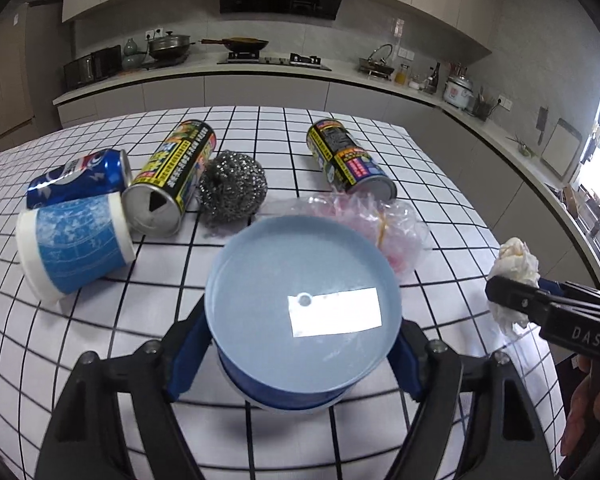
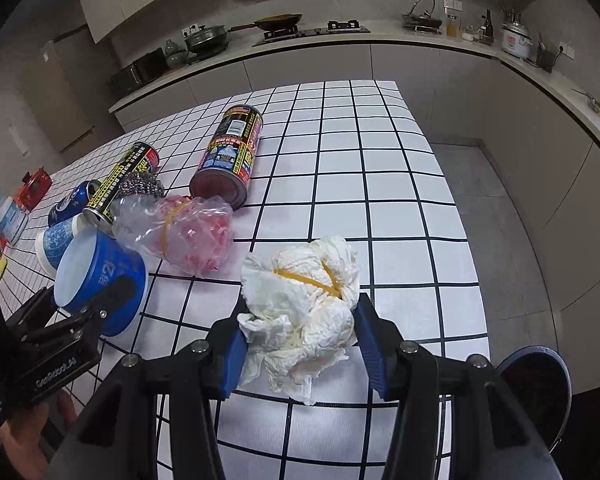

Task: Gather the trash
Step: 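Carry the blue tin and tissue toward the bin above its opening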

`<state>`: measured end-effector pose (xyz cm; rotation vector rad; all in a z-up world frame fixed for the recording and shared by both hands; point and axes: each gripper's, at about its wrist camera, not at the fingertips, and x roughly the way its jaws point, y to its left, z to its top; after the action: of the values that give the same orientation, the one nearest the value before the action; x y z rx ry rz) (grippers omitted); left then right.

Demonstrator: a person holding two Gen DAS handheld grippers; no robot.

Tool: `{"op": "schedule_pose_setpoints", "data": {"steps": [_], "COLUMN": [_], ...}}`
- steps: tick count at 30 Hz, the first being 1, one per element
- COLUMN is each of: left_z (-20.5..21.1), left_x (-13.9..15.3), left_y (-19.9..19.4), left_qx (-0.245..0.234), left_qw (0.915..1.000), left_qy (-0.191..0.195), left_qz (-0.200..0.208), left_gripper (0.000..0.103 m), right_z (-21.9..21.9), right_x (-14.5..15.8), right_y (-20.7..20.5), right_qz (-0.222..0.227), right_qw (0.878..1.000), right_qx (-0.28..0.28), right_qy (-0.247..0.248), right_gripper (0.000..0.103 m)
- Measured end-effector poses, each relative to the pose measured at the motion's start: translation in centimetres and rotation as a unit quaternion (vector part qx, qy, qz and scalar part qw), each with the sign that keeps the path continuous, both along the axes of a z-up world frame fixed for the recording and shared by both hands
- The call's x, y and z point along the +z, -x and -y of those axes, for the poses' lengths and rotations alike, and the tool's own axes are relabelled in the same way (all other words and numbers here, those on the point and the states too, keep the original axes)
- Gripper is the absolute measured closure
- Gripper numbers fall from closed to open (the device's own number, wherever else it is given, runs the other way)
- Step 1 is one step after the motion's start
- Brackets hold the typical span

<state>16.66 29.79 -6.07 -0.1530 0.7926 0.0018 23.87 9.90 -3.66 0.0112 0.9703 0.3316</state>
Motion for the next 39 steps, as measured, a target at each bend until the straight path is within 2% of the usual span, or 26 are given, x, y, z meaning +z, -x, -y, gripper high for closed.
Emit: {"op": "schedule_pose_setpoints", "data": {"steps": [8, 17, 23, 32, 39], "left_z": [2.7, 9.3, 14.1, 21.6, 27.8], "left_x": [0.3, 1.1, 1.5, 0.9, 0.2], "left_y": [0.9, 0.9, 0.5, 0.4, 0.6], "left_qx": [0.005, -0.025, -0.046, -0.071, -0.087], "left_qw": [1.0000, 0.9995, 0.9986, 0.9972, 0.9960], "left_qy": [-0.001, -0.009, -0.019, -0.019, -0.016], "left_qz": [0.004, 0.016, 0.019, 0.015, 0.012], "left_gripper": [0.024, 0.024, 0.024, 0.024, 0.024], "right_z": [2.6, 8.8, 14.5, 27.0, 33.1], "right_x": [0.7, 1.7, 1.5, -1.5, -3.2], "right_y": [1.3, 2.3, 2.7, 4.0, 4.8], "right_qz": [0.008, 0.020, 0.017, -0.019, -0.042], "right_qw": [1.000, 1.000, 0.999, 0.994, 0.993], "right_qx": [0.005, -0.014, -0.039, -0.107, -0.111], "right_qy": [-0.009, -0.014, -0.024, -0.021, -0.002], "right_gripper": [0.051, 0.051, 0.051, 0.051, 0.050]}}
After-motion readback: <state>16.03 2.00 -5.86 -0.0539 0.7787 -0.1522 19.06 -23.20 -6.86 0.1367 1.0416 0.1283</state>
